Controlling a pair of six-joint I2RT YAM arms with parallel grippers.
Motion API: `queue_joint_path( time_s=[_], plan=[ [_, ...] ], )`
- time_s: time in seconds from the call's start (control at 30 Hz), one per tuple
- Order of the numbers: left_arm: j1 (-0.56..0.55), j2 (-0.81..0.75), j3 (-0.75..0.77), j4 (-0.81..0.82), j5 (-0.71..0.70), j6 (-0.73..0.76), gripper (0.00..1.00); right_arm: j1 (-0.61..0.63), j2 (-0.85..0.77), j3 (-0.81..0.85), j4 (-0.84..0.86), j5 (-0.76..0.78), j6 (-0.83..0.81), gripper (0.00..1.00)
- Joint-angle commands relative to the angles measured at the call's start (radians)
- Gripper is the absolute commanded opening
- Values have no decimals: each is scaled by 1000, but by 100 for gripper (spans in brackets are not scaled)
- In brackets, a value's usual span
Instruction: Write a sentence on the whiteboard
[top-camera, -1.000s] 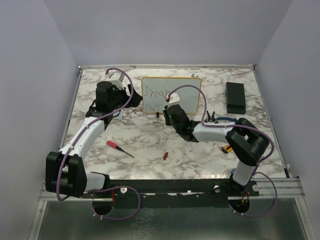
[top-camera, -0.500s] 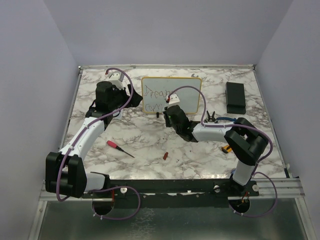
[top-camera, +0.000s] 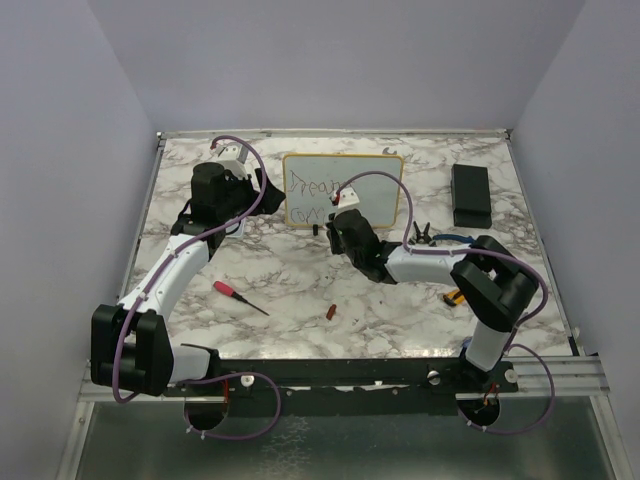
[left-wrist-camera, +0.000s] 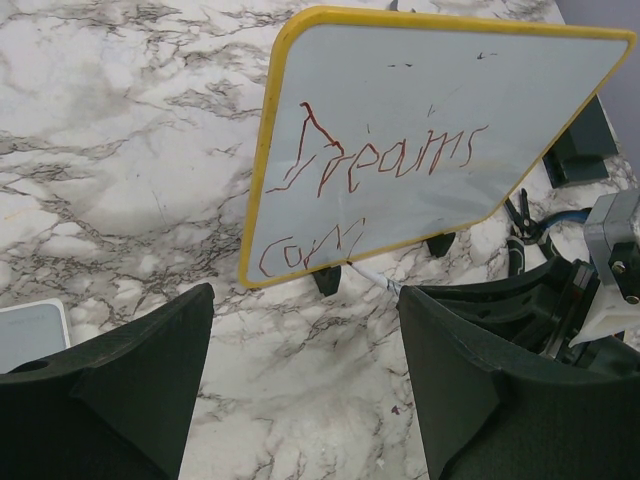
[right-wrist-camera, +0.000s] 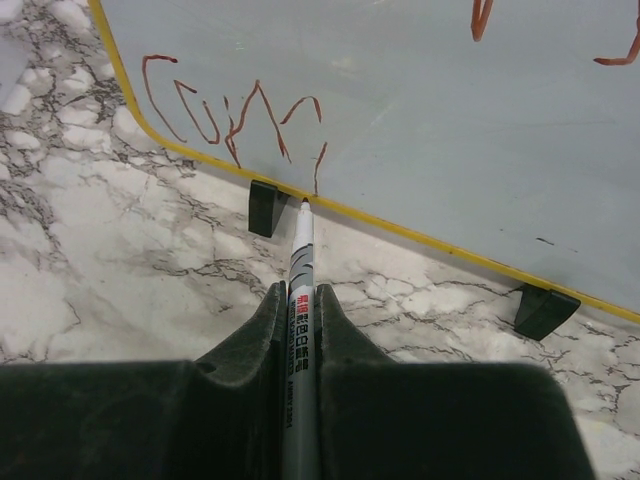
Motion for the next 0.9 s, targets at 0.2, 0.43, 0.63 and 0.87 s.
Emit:
queue_joint_path(
  time_s=[0.2,0.43,0.63,0.87],
  plan=[
    [-6,-29,-10,3,13,1,76,-3,-117,-7,-31,-53,-7,1],
    [-6,-26,-11,3,10,0,76,-4,-165,-22,-38,-56,-14,1],
    [-6,-23,-13,3,6,1,76,-38,-181,-33,-20,-100,-23,1],
    [-6,-18,-13,3,-1,6,76,-72,-173,-63,47,-167,-27,1]
  ],
)
